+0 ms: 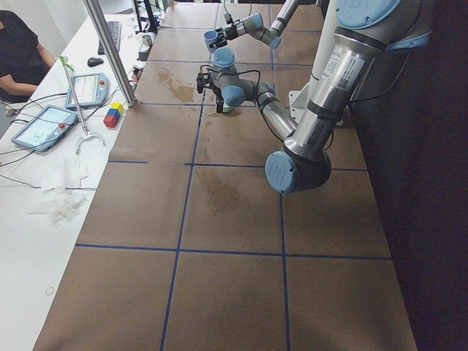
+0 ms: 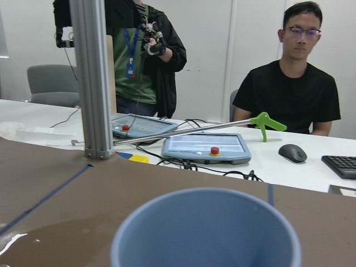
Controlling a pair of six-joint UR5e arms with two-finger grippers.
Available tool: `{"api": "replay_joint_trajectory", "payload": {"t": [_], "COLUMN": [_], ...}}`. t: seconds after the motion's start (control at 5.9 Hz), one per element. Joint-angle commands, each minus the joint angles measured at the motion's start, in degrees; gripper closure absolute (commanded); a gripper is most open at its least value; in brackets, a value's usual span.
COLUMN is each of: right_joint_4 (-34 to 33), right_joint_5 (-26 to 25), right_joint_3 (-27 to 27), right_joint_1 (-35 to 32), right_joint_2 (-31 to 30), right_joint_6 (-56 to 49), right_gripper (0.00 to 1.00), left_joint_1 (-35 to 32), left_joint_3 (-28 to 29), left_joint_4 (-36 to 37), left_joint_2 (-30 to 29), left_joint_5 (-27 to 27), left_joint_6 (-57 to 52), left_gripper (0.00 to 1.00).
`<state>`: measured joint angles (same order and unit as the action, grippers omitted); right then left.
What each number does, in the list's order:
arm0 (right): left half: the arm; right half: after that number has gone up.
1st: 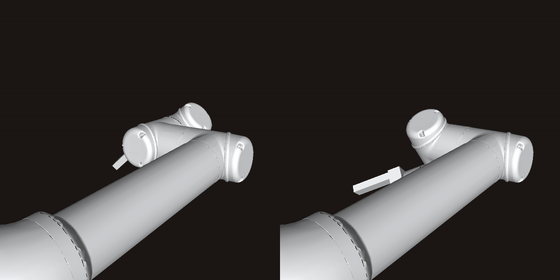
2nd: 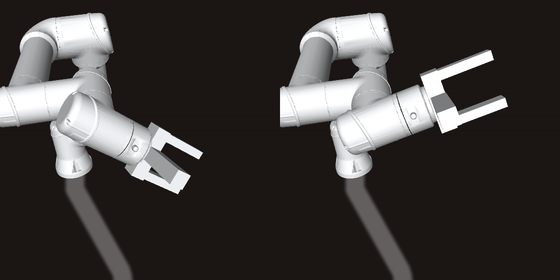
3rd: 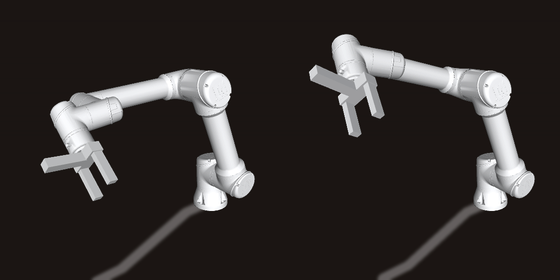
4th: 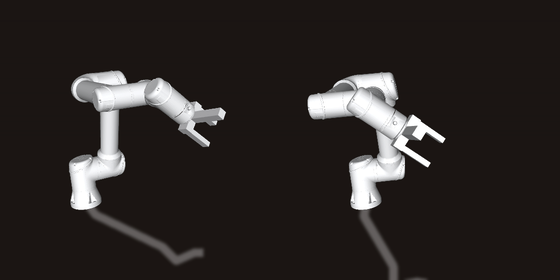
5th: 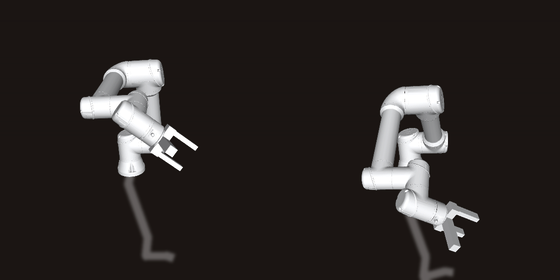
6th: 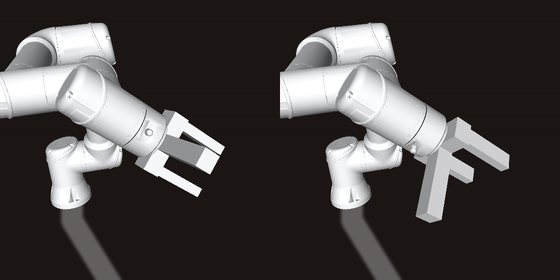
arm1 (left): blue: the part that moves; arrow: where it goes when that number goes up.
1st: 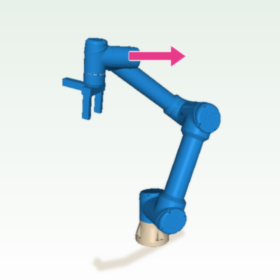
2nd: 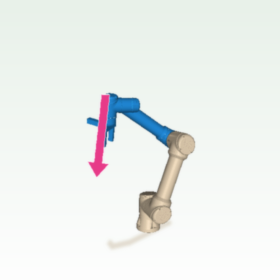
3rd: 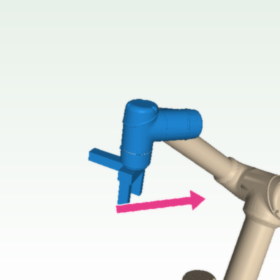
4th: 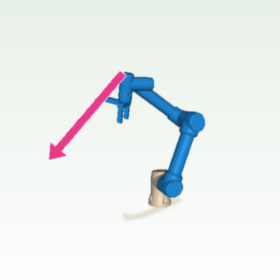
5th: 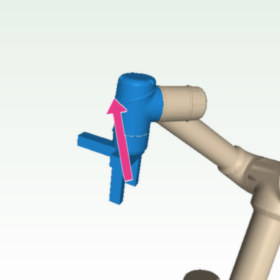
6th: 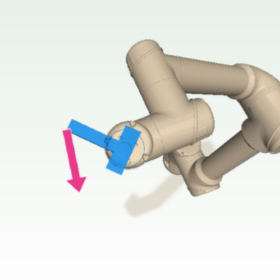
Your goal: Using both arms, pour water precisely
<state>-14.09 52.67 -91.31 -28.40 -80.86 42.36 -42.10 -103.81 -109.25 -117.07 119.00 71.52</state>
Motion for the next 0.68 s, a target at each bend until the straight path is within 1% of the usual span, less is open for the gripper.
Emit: {"api": "replay_joint_trajectory", "payload": {"t": [0.0,0.17,0.34,0.51], "right_joint_4": [-1.82,-1.73,-2.42,-8.35], "right_joint_5": [3.29,4.88,4.72,4.55], "right_joint_3": [-1.77,-2.29,-1.69,-2.29], "right_joint_1": [3.78,3.7,5.01,5.37], "right_joint_2": [4.1,5.0,5.27,6.57], "right_joint_6": [-0.35,-0.44,-1.14,-4.36], "right_gripper": [1.0,1.0,1.0,1.0], "left_joint_1": [0.0,0.0,0.0,0.0], "left_joint_3": [0.01,-0.17,-0.17,-0.25], "left_joint_4": [0.0,0.09,0.0,0.0], "left_joint_2": [0.0,0.0,0.0,0.0], "left_joint_5": [0.0,0.0,0.0,0.0], "left_joint_6": [-0.06,0.02,0.02,0.02], "left_gripper": [0.0,0.0,0.0,0.0]}}
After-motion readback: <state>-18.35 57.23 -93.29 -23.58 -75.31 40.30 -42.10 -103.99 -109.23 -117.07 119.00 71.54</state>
